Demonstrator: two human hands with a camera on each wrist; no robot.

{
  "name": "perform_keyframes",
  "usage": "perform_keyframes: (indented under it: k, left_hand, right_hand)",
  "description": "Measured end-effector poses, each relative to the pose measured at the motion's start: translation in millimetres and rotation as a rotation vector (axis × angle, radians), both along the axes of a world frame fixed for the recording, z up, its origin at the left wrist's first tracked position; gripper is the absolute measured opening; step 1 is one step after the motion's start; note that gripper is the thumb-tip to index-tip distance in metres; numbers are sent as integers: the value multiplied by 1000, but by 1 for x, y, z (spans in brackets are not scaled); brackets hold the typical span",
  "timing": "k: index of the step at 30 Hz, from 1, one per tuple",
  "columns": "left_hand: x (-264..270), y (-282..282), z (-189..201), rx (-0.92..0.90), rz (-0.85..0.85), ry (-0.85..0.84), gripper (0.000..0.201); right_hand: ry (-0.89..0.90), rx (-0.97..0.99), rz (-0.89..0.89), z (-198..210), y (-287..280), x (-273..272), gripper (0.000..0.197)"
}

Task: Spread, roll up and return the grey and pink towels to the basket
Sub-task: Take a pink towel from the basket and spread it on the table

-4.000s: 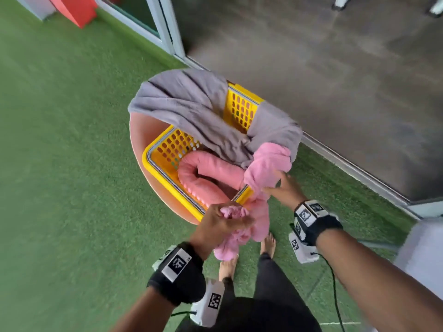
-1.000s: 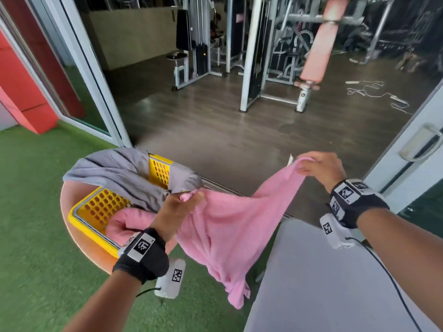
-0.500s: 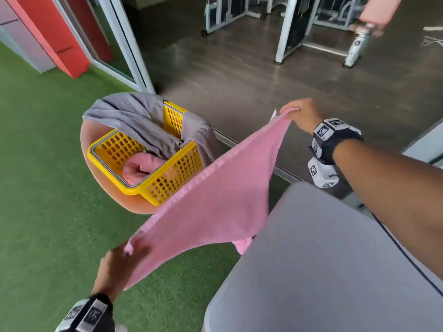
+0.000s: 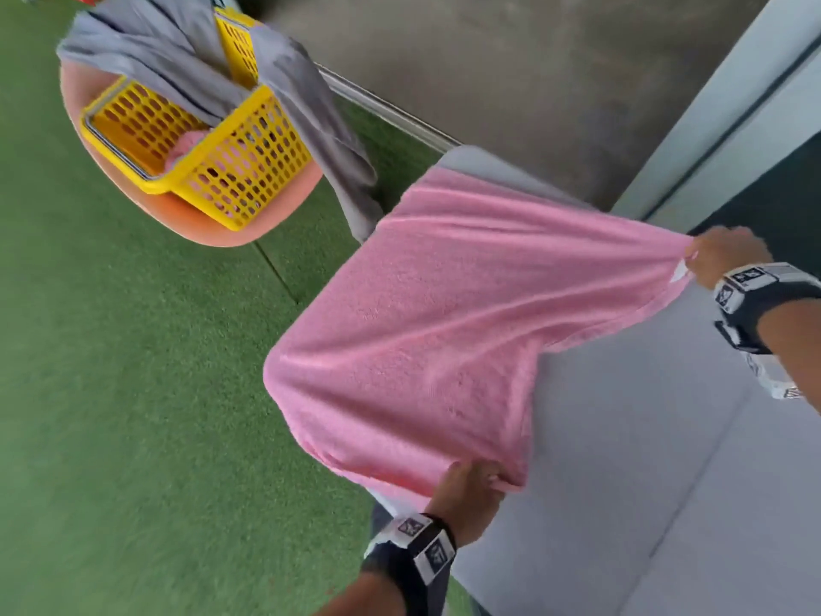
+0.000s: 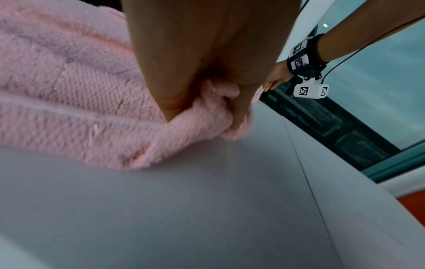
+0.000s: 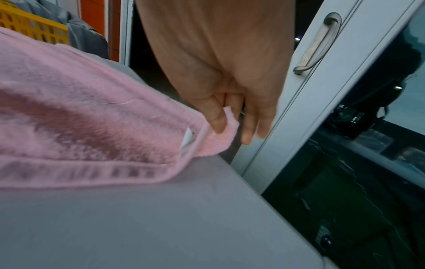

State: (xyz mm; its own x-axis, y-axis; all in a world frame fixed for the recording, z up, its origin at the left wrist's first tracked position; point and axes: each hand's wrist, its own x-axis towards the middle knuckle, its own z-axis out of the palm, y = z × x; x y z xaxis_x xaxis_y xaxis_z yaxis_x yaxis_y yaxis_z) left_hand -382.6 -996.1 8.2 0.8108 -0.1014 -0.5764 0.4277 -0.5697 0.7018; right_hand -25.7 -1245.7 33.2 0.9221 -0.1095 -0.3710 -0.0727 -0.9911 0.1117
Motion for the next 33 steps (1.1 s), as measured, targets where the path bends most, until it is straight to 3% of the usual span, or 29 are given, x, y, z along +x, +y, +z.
perform_keyframes:
  k: [2, 5, 8, 10, 15, 18, 21, 24, 29, 33]
  left_hand:
    - [-4, -19, 4, -19, -107, 9, 24]
    - [-8, -15, 7, 55, -313, 83, 38]
    - [-4, -4, 9, 30, -293, 81, 27]
    - [0, 7, 1, 68, -317, -15, 16]
    - [3, 36, -32, 471, -621, -397, 38]
    - [6, 40, -38, 449, -638, -509, 50]
    - [6, 38, -40, 357, -647, -542, 58]
    - [-5, 30, -43, 360, -751, -518, 68]
    - [-10, 23, -55, 324, -790, -504, 53]
    - [-3, 22, -59, 289, -767, -526, 52]
  right_hand:
    - [-10, -52, -42, -8, -10, -16, 24]
    - [-96, -99, 151, -26, 6, -39, 25]
    - [-67, 177, 326, -53, 34, -52, 52]
    - [44, 290, 295, -71, 46, -58, 69]
    - [98, 261, 86, -84, 46, -69, 104]
    - [58, 298, -62, -85, 47, -76, 115]
    - [-13, 376, -118, -88, 49, -88, 107]
    - [-87, 486, -91, -91, 46, -98, 85]
    - [-125, 561, 56, -95, 25, -101, 58]
    - [-263, 731, 10, -88, 33, -94, 22]
